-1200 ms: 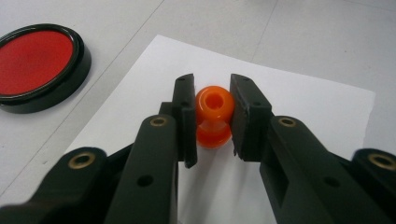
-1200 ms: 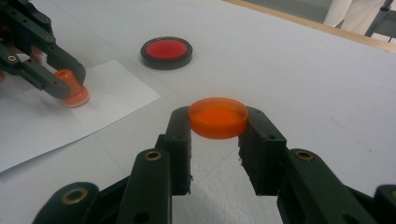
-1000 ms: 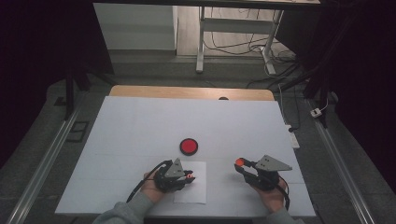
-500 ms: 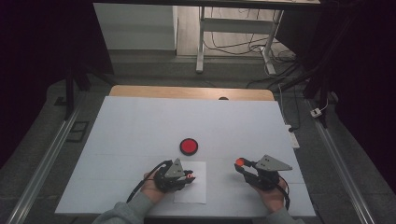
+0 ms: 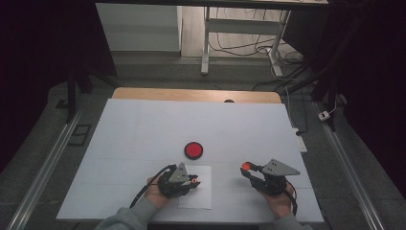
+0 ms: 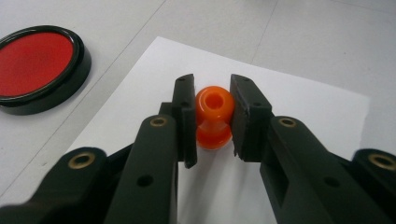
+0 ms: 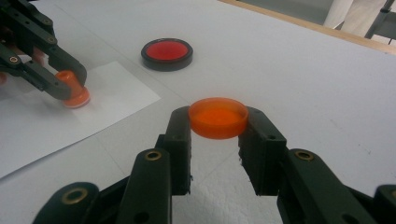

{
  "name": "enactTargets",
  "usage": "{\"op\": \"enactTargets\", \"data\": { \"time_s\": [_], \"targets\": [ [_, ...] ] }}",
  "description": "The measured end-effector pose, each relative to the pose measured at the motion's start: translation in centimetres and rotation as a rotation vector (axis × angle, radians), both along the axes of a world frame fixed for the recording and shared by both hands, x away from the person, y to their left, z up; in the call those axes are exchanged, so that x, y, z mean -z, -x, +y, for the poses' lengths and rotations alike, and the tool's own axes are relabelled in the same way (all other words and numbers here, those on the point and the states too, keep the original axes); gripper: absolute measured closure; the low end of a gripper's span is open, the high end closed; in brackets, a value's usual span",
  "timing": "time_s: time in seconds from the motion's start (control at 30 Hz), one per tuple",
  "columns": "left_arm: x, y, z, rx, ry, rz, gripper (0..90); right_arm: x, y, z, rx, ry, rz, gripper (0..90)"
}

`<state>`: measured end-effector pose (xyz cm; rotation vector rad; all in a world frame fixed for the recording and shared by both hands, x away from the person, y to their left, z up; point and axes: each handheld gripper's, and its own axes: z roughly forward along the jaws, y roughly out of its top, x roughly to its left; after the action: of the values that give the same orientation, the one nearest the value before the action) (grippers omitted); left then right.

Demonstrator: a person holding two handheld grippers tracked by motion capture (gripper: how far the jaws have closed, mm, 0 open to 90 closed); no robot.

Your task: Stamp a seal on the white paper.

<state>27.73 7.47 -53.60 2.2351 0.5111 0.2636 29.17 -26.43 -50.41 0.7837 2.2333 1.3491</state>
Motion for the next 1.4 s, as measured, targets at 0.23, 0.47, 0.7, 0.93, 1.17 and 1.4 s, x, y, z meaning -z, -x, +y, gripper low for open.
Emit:
{"op": "enactTargets", "data": {
  "time_s": [0.23, 0.47, 0.7, 0.93, 1.17, 1.4],
  "targets": [
    [-2.3, -0.3, 1.0, -0.001, 0.183, -0.003, 72.7, 0.0, -0.1, -0.3, 0.008, -0.011, 0.000, 64.6],
    [-3.1, -0.4, 1.6, -0.026, 0.242, 0.015, 72.7, 0.0, -0.1, -0.1, 0.005, -0.004, 0.002, 64.6],
    [-3.9, -0.4, 2.3, -0.047, 0.274, 0.028, 72.5, 0.0, -0.1, -0.1, 0.006, -0.007, 0.001, 64.6],
    [-4.9, -0.4, 3.1, -0.059, 0.302, 0.032, 72.5, 0.0, -0.1, 0.0, 0.004, -0.007, -0.001, 64.7],
    [-5.5, -0.5, 3.9, -0.076, 0.324, 0.041, 72.4, 0.0, -0.1, 0.0, 0.003, -0.006, -0.002, 64.7],
    [-6.4, -0.7, 5.2, -0.097, 0.355, 0.043, 72.3, 0.1, -0.1, 0.0, 0.003, -0.005, -0.001, 64.6]
  ]
}}
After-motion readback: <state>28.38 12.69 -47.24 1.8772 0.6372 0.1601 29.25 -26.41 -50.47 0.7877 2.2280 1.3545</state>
